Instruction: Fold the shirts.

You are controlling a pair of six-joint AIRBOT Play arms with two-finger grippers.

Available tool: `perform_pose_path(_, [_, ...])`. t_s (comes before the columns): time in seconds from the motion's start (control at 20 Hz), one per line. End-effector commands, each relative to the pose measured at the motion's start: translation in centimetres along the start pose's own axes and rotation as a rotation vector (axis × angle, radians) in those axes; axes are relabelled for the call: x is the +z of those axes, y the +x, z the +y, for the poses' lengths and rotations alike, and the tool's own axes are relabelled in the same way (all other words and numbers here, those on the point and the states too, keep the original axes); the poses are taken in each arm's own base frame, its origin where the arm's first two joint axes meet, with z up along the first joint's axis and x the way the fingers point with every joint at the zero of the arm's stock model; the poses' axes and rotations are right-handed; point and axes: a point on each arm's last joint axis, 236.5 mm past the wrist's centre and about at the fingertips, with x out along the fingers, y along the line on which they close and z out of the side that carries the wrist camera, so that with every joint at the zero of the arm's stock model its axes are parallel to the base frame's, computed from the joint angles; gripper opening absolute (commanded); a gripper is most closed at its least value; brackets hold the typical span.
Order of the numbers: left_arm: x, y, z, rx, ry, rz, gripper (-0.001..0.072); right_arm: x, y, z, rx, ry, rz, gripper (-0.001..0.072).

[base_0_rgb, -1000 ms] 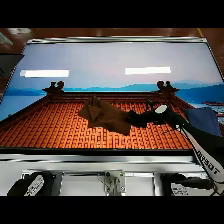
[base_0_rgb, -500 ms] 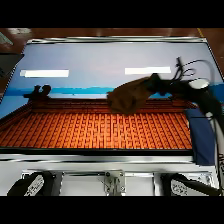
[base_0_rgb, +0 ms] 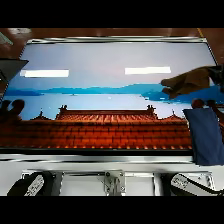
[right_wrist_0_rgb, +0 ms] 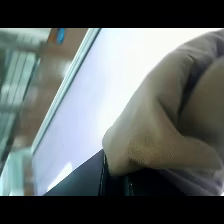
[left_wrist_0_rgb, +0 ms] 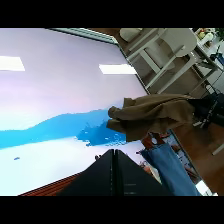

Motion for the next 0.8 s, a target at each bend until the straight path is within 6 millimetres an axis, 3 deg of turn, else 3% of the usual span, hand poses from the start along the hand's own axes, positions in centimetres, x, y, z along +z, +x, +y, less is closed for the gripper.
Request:
perform_pose_path(0.0, [-0.2, -0.1, -0.3, -0.004, -0.040, 0.004, 0.0037, 5.3, -5.4, -5.9, -0.122, 0.052, -0.151, 0.0061])
perform_pose_path(0.15, [-0.1, -0.1, -0.3, -0.004, -0.047, 0.004, 0.0037, 6.9, -8.6, -9.0, -0.180, 0.085, -0.201, 0.0061])
perform_pose_path(0.3, [-0.2, -0.1, -0.3, -0.004, -0.061, 0.005, 0.0037, 6.1, -11.2, -10.7, -0.198, 0.076, -0.154, 0.0061])
perform_pose_path(0.5, [-0.9, 0.5, -1.3, -0.035, -0.052, 0.031, 0.0038, 6.2, -16.7, -12.6, -0.254, 0.124, -0.204, 0.0061])
perform_pose_path(0.65, [-1.8, 1.0, -1.5, -0.029, -0.034, 0.066, 0.0038, 2.9, -21.1, -16.9, -0.487, 0.217, -0.143, 0.0061])
perform_pose_path(0.75, [-2.2, 1.2, -1.6, -0.029, -0.027, 0.080, 0.0038, 0.0, -22.5, -18.8, -0.610, 0.251, -0.046, 0.0061])
